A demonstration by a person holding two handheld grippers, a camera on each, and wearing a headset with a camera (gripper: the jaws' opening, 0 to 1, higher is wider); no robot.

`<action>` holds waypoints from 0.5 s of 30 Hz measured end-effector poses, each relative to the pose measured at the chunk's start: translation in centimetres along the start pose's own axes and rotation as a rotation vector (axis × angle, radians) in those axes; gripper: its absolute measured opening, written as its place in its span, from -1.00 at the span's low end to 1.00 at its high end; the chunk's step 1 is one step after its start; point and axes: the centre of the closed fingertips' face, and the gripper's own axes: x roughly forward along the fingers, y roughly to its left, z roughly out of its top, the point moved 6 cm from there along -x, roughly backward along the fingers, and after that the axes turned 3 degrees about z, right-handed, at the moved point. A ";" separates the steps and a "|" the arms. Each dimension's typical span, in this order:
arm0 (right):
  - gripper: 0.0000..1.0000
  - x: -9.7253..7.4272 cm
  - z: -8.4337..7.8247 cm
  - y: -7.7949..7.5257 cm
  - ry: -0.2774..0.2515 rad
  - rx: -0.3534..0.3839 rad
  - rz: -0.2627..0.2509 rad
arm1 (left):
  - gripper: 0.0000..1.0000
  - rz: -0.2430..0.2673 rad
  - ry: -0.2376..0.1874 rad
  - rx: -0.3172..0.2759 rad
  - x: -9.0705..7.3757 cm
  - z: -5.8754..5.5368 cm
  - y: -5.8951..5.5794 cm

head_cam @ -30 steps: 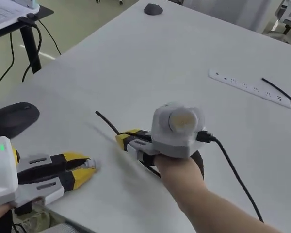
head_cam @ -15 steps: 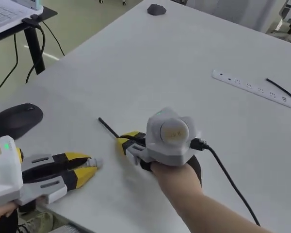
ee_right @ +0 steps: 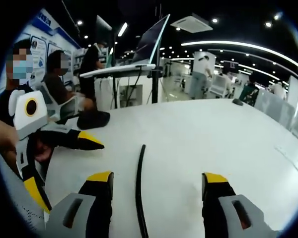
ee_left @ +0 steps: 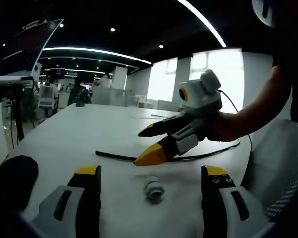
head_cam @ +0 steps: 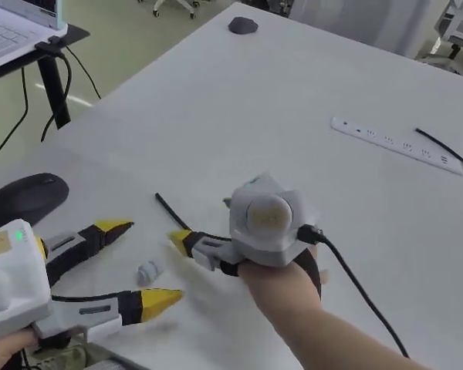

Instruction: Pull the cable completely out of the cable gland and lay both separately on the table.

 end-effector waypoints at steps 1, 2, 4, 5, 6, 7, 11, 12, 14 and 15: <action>0.67 -0.1 0.1 -0.3 -0.009 0.008 -0.011 | 0.74 0.004 0.002 0.002 0.0 0.1 0.1; 0.80 -0.4 0.1 -0.6 -0.008 0.012 -0.026 | 0.80 0.010 0.002 -0.007 0.0 0.2 0.2; 0.81 -0.9 0.0 -0.9 -0.003 0.032 -0.016 | 0.92 0.015 -0.004 -0.019 0.0 0.6 0.4; 0.81 -1.1 0.0 -1.0 -0.006 0.037 -0.012 | 0.98 0.021 -0.014 -0.019 0.0 0.9 0.4; 0.82 -1.4 0.0 -1.1 -0.013 0.038 -0.012 | 0.99 0.026 -0.026 -0.001 0.0 1.2 0.5; 0.88 -1.9 0.0 -1.1 -0.020 0.036 -0.012 | 0.99 0.025 -0.026 0.010 0.0 1.4 0.2; 0.99 -3.4 -0.8 -1.7 0.007 0.069 0.003 | 0.99 -0.008 -0.005 -0.054 0.6 1.9 -0.6; 0.99 -4.1 -1.1 -2.2 0.022 0.051 -0.009 | 0.99 -0.009 -0.001 -0.057 0.8 2.1 -0.7; 0.99 -5.2 -1.2 -2.7 0.024 0.049 -0.012 | 0.99 -0.024 0.016 -0.048 1.0 2.6 -1.2; 0.99 -6.2 -1.5 -3.4 0.037 0.045 -0.032 | 0.99 -0.030 0.017 -0.042 1.1 3.0 -1.4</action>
